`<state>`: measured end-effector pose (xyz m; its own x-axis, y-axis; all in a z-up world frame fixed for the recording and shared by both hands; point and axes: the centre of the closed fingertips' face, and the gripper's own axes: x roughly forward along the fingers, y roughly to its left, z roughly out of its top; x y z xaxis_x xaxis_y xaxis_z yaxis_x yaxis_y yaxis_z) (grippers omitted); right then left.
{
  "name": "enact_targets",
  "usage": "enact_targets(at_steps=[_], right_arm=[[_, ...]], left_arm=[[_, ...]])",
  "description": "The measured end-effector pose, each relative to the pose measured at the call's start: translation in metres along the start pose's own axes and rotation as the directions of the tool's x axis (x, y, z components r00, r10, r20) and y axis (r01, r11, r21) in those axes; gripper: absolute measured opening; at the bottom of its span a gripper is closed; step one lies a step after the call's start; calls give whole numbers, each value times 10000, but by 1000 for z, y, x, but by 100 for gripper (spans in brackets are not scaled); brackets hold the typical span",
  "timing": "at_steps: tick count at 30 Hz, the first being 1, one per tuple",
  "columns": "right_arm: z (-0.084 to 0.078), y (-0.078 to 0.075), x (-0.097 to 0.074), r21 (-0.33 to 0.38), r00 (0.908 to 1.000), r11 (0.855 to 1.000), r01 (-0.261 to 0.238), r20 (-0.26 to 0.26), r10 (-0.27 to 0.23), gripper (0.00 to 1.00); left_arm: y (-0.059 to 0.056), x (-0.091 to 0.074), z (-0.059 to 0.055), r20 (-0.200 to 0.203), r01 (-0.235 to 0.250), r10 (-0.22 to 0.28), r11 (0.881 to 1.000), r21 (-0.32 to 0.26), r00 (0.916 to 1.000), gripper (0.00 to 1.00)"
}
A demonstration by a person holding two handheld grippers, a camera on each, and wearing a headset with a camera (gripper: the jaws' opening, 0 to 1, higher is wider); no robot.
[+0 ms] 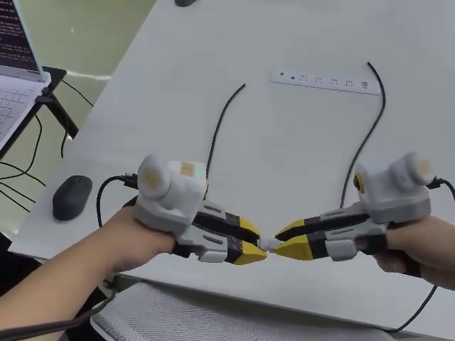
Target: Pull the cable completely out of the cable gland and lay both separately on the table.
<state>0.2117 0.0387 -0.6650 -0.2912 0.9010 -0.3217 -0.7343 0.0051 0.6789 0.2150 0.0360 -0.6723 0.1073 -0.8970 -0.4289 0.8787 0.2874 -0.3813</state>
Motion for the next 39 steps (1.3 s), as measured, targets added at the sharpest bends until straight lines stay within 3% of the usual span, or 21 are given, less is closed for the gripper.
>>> enact_targets(at_steps=[7,13,19,22,26,29,31,32,34,36,37,38,39], right_arm=[[-2,5,3,-203,9995,9994,-268,-187,265,13],[-1,3,4,-507,9996,9986,-174,-219,163,9],[-2,3,4,-1664,9985,9859,187,-482,-271,8],[-4,3,4,-2374,9960,9706,393,-682,-570,8],[-7,2,4,-3766,9873,9233,757,-1015,-1224,8],[-9,0,5,-4912,9774,8659,949,-1189,-1746,8],[-9,-2,5,-5340,9713,8378,1139,-1173,-2068,8],[-9,-1,5,-5765,9664,8081,1210,-1175,-2285,8],[-11,-1,5,-6682,9537,7327,1288,-1191,-2763,8],[-12,1,6,-7124,9460,6895,1308,-1183,-3017,8],[-11,3,7,-7412,9439,6573,1363,-1044,-3134,8],[-12,3,7,-7544,9387,6410,1414,-1036,-3289,7],[-13,3,6,-7802,9308,6082,1465,-994,-3517,7]], left_arm=[[0,2,1,11,116,-116,9999,-14,9999,15],[1,2,1,-26,96,-96,9999,-118,10000,15],[1,2,0,-49,158,-160,9995,-291,9999,15],[0,3,-1,-71,172,-175,9991,-392,9998,15],[-1,4,-3,-59,214,-217,9984,-520,9997,15],[-2,5,-4,-72,238,-243,9980,-578,9997,15],[-1,5,-5,-32,215,-218,9974,-688,9998,15],[-1,5,-6,-3,224,-225,9971,-728,9997,15],[-1,5,-6,98,273,-265,9950,-960,9996,15],[-2,6,-7,110,291,-282,9946,-993,9995,15],[-3,6,-6,135,300,-288,9943,-1023,9995,15],[-2,6,-7,90,260,-252,9937,-1093,9996,15],[-3,6,-7,131,283,-270,9934,-1110,9995,15]])
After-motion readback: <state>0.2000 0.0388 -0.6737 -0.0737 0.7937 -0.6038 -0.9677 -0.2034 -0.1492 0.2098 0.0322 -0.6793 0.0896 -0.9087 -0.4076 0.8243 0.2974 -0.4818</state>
